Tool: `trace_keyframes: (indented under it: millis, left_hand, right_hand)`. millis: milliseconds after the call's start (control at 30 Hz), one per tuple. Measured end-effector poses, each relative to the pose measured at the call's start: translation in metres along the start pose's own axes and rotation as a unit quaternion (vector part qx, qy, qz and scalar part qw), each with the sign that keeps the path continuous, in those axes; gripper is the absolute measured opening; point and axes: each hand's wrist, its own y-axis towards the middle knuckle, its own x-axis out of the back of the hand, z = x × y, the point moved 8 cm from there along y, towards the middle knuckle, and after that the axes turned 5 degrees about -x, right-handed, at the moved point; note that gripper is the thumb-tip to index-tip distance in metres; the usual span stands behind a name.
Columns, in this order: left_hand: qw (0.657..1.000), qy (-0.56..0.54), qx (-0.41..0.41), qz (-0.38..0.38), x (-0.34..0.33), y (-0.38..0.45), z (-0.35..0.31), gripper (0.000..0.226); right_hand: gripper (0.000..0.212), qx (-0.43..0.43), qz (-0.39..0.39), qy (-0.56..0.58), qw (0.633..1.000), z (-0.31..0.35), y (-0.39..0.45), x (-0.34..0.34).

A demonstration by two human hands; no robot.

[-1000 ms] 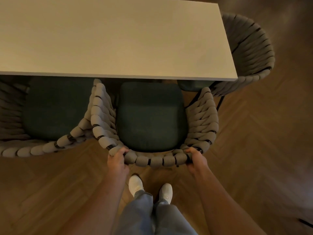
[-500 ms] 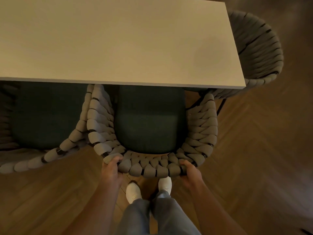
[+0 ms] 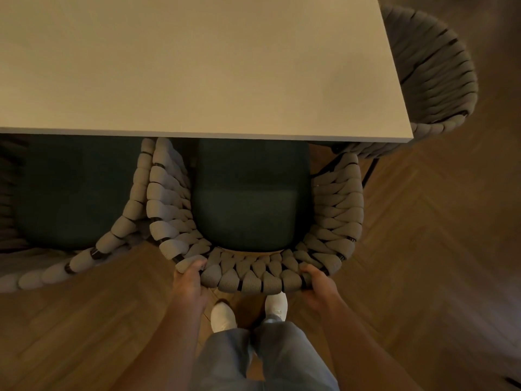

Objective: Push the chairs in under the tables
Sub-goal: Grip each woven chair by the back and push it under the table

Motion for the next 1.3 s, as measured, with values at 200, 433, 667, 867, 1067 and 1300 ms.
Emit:
trace_keyframes:
  millis: [200, 433, 667, 867, 1067, 1300]
  left_hand:
    - [1.000, 0.025, 0.005, 0.004, -0.002, 0.002, 0.002, 0.067]
    - [1.000, 0.005, 0.017, -0.016, -0.025, -0.002, 0.025, 0.065]
    - [1.000, 0.014, 0.006, -0.020, -0.038, 0.010, 0.011, 0.066]
    - [0.999, 0.033, 0.018, -0.018, -0.049, 0.006, 0.005, 0.065]
    - [0.997, 0.054, 0.040, -0.039, -0.045, 0.013, 0.004, 0.071]
    - [0.991, 0.102, 0.068, -0.052, -0.031, 0.015, 0.004, 0.064]
  right_hand:
    - [0.043, -0.006, -0.044, -0.046, 0.998, 0.007, 0.005, 0.006]
    - [0.023, 0.020, -0.053, -0.101, 0.993, 0.051, 0.026, 0.014]
    - [0.052, 0.009, -0.032, -0.122, 0.992, 0.054, 0.089, 0.023]
    - [0.044, 0.014, -0.032, -0.132, 0.991, 0.069, 0.062, 0.004]
    - [0.023, -0.006, -0.021, -0.117, 0.993, 0.067, 0.051, -0.003]
    - [0.023, -0.016, -0.033, -0.133, 0.990, 0.056, 0.058, -0.003]
